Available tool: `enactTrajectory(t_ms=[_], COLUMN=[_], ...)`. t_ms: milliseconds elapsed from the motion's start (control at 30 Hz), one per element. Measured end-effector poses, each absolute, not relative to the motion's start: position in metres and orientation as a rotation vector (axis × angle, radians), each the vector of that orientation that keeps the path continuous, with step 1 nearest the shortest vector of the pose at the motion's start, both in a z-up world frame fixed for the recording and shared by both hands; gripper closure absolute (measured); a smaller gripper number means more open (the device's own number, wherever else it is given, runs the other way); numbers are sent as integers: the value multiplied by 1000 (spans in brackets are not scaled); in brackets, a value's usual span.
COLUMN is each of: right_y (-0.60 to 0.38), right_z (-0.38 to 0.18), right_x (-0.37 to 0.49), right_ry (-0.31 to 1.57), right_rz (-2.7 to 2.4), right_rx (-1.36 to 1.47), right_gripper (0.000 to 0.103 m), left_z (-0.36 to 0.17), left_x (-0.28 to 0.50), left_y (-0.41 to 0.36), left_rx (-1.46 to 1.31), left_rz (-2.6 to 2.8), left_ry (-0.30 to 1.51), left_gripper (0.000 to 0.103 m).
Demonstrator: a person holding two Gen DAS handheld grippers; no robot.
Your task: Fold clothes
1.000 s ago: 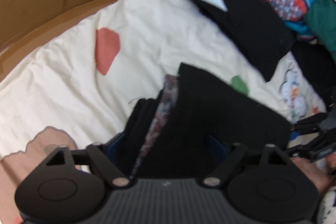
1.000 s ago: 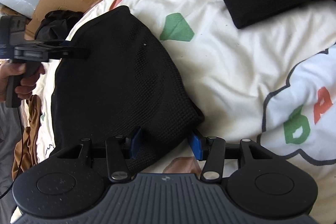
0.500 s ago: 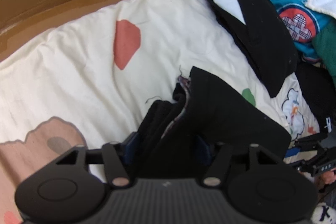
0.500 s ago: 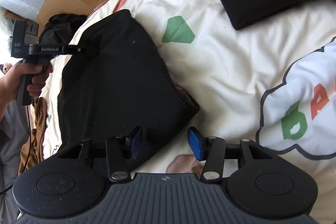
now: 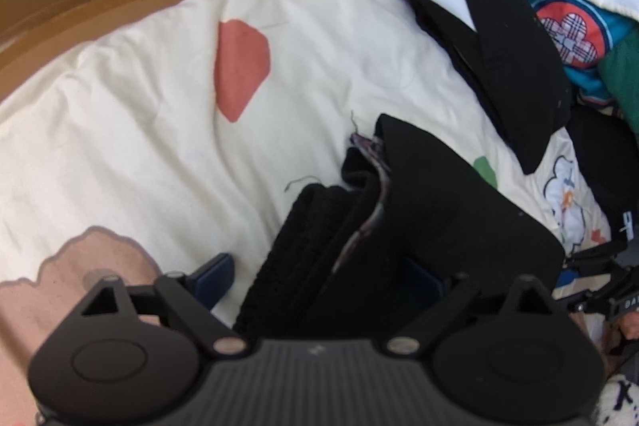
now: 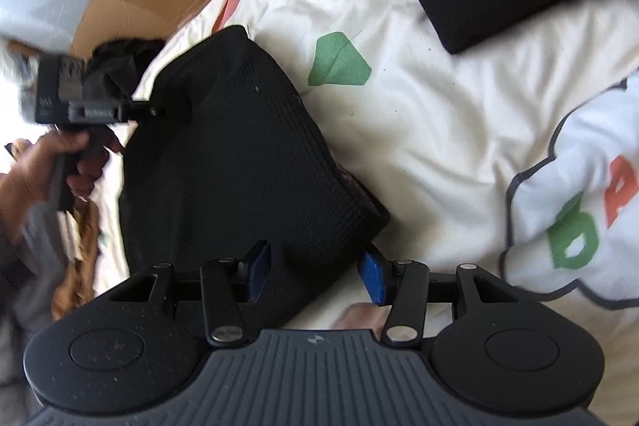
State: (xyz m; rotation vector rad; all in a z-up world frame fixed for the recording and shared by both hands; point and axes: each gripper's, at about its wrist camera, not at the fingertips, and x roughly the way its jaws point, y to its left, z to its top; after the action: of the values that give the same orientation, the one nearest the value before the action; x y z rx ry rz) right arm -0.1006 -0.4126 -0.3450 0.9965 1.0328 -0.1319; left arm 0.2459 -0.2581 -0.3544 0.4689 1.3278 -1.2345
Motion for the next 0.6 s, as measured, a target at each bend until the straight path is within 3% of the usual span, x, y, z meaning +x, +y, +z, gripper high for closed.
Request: enactTrajectory(t_ms=[67, 167, 333, 433, 500, 600], right_y=[-412, -407, -404, -403, -401, -402], right_z=[-345, -348, -350, -349, -352, -357], right_x=[-98, -94, -95, -91, -88, -89], right_ry=[1034, 1049, 1026, 1005, 1012, 1014], right_rz=[-131, -139, -142, -121, -121, -129], right_rx=[989, 958, 1016, 1008, 992, 1005], right_gripper=[50, 50, 50, 50, 50, 52], left_z=[-355, -351, -354, -356, -357, -359], left_x=[247, 247, 250, 244, 236, 214], left_y=[-261, -265, -265, -272, -279, -293], left_rx=[469, 462, 438, 484, 543, 680], left_rz=[-1243, -1294, -1301, -1299, -1313, -1321], left_ry=[1346, 1375, 1414, 1406, 1385, 1329], left_gripper=[8, 24, 25, 21, 10, 3])
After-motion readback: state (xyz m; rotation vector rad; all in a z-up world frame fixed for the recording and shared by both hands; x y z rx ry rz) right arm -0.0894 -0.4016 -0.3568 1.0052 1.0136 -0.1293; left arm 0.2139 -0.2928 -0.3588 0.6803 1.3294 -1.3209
